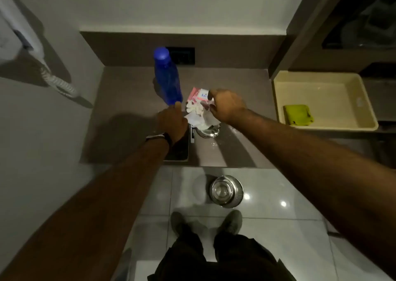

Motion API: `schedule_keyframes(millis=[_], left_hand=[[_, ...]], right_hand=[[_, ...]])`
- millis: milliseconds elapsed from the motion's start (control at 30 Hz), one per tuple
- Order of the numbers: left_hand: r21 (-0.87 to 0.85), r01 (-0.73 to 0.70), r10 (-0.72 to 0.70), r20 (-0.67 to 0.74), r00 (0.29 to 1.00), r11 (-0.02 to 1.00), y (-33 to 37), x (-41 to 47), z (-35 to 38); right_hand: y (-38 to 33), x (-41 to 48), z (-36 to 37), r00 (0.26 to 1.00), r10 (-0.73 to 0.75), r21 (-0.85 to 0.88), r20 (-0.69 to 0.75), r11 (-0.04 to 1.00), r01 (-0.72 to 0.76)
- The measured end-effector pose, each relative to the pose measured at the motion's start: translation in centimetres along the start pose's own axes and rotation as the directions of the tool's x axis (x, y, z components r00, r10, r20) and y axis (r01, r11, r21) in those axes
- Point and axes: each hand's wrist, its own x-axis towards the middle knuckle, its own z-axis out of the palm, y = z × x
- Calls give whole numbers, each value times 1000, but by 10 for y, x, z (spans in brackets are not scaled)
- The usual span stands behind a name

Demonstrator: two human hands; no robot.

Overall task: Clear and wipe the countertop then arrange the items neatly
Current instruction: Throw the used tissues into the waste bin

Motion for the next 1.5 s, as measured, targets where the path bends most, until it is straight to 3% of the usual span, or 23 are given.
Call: schedule_keyframes(millis=[67, 167, 400, 533, 700, 867, 1033, 1200, 1333, 1500], left_hand=[[-49, 69, -66, 60, 996, 996, -6, -1, 15], [-26, 62, -59, 91, 994, 998, -18, -7, 46], [-93, 21, -17, 47, 999, 995, -17, 15, 76], [-67, -25, 28, 39, 999, 997, -9, 27, 81], [-31, -51, 53, 62, 997, 998, -2, 35, 82], [-78, -79, 83, 43, 996, 994, -1, 32, 82], [-117, -38, 30, -64, 997, 992, -8, 25, 78], [-61, 2, -4, -40, 999, 998, -34, 10, 62], [10, 70, -70, -14, 997, 998, -53, 2, 44], [25, 50, -50, -3, 999, 998, -58, -2, 34]], right_hand=[[2, 4, 13, 998, -6, -65, 58, 998, 10], [3, 8, 39, 995, -8, -110, 98, 994, 19], [6, 33, 82, 999, -46, -147, 0, 988, 46], [9, 41, 98, 997, 9, -134, -79, 991, -20], [6, 49, 110, 998, 27, -141, -54, 989, -35], [1, 54, 116, 995, 73, -73, -69, 994, -78], [-1, 56, 107, 994, 94, -10, -61, 995, -95], [11, 47, 81, 984, 159, 196, -78, 970, -141], [19, 13, 59, 981, 189, 523, -50, 841, -136], [17, -56, 36, 948, 317, 851, -4, 499, -163]])
